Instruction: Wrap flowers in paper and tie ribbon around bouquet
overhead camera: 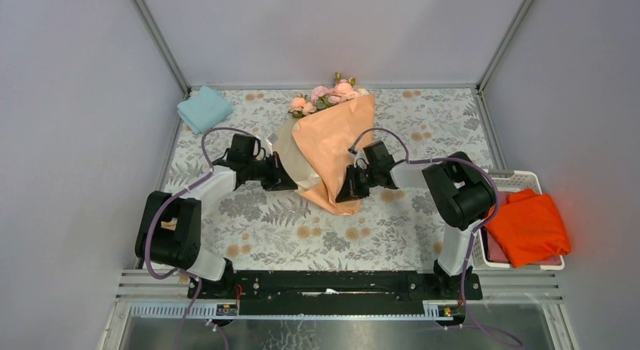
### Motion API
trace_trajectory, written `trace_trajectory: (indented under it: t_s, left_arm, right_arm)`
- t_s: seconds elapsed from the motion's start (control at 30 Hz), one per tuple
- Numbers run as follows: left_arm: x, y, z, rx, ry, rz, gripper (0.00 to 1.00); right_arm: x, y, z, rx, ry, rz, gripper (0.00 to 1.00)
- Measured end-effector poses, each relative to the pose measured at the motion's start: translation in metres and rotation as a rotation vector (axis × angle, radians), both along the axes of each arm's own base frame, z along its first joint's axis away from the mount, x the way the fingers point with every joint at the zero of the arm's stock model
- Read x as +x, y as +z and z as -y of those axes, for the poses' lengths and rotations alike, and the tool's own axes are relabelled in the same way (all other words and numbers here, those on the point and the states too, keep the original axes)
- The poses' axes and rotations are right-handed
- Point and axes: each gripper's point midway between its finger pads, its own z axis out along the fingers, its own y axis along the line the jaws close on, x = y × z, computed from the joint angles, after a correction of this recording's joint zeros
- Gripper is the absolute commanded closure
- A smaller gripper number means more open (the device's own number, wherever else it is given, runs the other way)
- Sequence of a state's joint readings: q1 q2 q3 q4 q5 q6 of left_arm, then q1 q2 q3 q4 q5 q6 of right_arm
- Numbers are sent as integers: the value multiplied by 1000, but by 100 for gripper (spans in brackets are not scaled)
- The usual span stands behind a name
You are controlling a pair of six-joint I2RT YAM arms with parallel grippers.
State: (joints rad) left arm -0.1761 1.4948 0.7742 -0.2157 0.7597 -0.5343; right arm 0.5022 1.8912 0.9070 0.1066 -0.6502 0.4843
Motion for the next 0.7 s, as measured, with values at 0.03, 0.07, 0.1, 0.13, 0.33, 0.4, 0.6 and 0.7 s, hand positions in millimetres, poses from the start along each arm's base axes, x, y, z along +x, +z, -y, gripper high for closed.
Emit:
trace_trajectory:
  t_s: [0.03, 0.07, 0.1, 0.13, 0.33, 0.4, 0.6, 0.7]
  left_arm:
    - [1, 4, 3, 0, -10, 16, 100]
    - [3, 8, 6, 0, -18, 32, 100]
    - [5, 11, 8, -2, -26, 43, 100]
    - [7, 14, 10, -3, -31, 52, 100]
    - [6, 15, 11, -4, -25, 46, 75]
    - [4, 7, 7, -14, 1, 29, 63]
    - [-17, -34, -9, -26, 118, -104, 46]
    - [-25, -46, -13, -29, 160, -148, 43]
  right_arm:
    - [0, 0, 0, 2, 0, 1, 100]
    - [0, 0, 0, 4, -1, 2, 100]
    - [0, 0, 0, 6, -1, 2, 100]
    - [0, 0, -1, 8, -2, 4, 100]
    - [1, 0, -1, 15, -1, 12, 100]
    - [0, 0, -1, 16, -1, 12, 100]
    - [0, 0, -1, 20, -1, 20, 100]
    - [0, -1, -1, 22, -1, 23, 100]
